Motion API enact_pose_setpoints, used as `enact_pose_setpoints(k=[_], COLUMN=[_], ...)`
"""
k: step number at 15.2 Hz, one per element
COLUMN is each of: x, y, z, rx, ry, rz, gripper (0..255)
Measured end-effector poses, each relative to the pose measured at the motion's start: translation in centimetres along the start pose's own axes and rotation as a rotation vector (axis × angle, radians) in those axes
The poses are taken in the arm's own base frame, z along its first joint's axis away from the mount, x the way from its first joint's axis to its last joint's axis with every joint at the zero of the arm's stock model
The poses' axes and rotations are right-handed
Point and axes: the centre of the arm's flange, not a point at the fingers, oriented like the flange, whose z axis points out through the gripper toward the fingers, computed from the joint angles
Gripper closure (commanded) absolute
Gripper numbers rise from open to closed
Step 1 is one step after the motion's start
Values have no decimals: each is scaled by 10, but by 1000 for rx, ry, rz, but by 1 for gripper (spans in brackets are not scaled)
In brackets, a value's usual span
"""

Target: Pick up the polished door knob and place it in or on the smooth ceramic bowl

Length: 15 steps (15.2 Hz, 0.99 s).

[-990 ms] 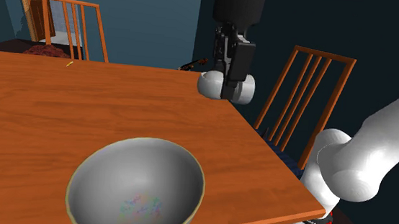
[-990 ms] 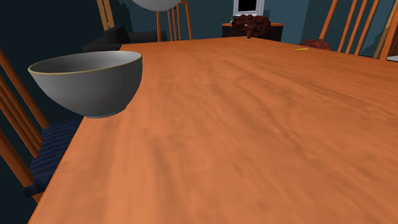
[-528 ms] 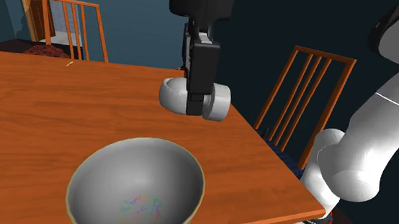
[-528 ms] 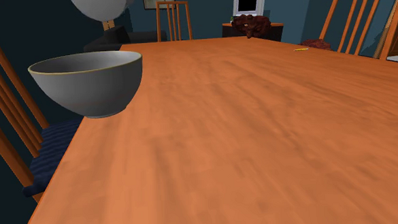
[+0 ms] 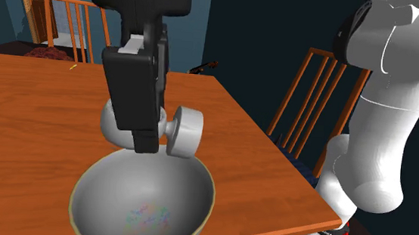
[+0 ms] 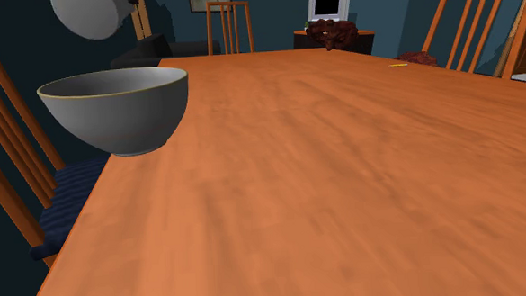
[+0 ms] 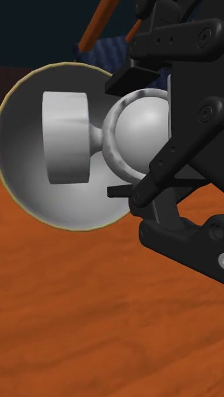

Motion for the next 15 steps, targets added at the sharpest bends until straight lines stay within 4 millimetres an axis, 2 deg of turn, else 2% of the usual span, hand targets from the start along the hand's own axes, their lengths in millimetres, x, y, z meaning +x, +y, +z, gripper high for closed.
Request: enact_pose_setpoints(k=[11,15], x=[7,6], y=[-8,-8], z=[57,63], rx=[0,0], ry=[0,1], rz=[1,1], gripper=[255,255])
